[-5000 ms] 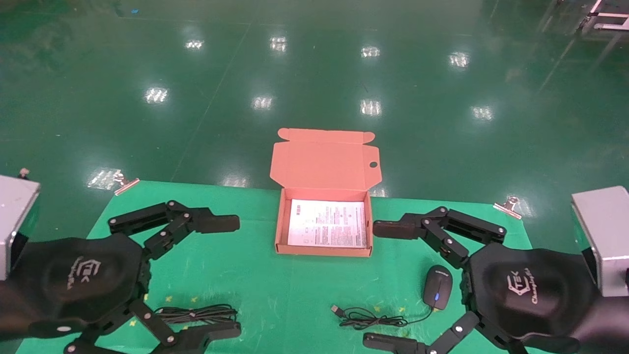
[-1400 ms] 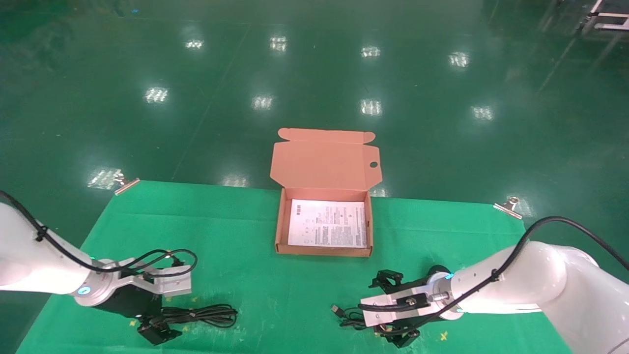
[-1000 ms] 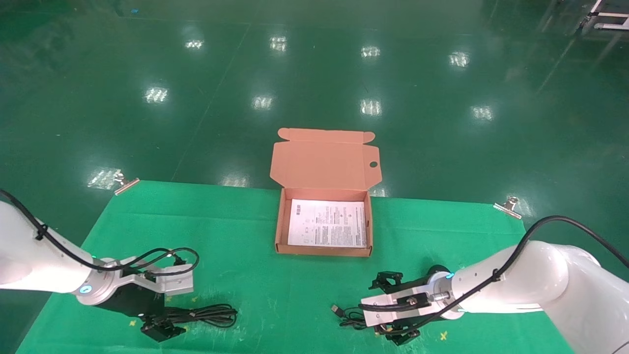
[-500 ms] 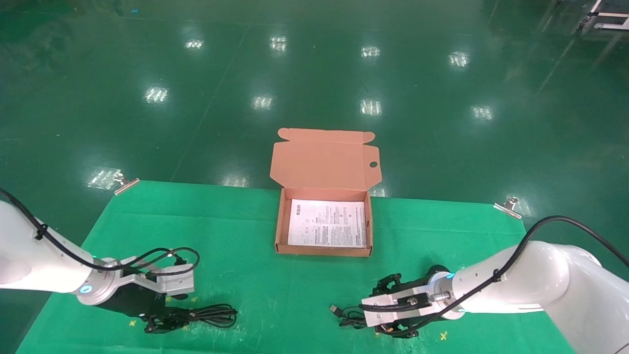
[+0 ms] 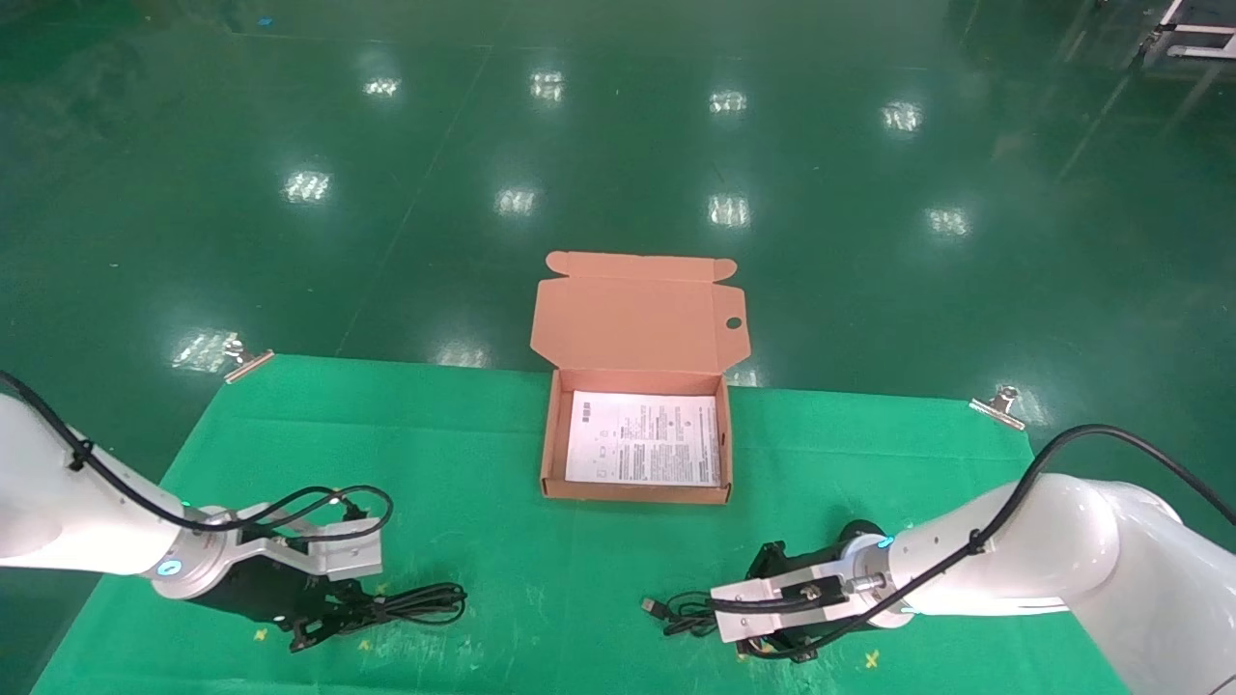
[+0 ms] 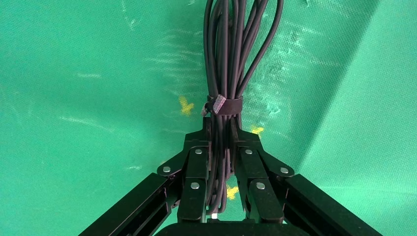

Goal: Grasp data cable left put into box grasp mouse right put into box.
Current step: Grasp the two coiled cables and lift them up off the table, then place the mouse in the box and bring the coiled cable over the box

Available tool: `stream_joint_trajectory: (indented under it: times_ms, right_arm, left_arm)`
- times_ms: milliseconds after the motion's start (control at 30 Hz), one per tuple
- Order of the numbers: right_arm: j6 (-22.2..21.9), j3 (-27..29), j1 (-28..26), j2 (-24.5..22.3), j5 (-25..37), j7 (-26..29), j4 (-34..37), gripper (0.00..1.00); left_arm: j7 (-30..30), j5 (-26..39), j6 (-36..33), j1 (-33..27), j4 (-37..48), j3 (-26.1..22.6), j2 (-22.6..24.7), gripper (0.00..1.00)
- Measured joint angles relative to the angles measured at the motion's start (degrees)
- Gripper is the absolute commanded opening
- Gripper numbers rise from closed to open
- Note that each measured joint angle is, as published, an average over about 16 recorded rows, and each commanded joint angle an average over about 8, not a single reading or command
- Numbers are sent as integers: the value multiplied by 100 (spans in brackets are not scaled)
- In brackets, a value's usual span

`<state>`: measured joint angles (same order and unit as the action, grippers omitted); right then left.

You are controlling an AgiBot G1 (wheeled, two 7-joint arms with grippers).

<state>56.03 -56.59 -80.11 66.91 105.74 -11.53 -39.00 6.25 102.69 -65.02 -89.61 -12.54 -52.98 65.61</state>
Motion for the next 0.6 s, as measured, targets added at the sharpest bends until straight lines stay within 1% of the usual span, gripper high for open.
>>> stream_joint_trajectory:
  times_ms: [167, 300, 467, 600]
  right_arm:
    - [-7, 26, -26, -34, -21, 18, -7, 0]
    - [-11, 114, -107, -169, -100, 84, -67, 0]
    - [-34, 314, -294, -514, -249, 296, -274, 0]
    - [-130, 544, -536, -904, -352, 599, -541, 0]
  left_arm:
    - [2, -1, 1, -6, -5, 1, -7, 0]
    - [50, -14, -22, -50, -64, 14, -71, 0]
    - [220, -41, -55, -155, -362, 49, -287, 0]
    - [351, -69, -21, -270, -874, 111, -589, 0]
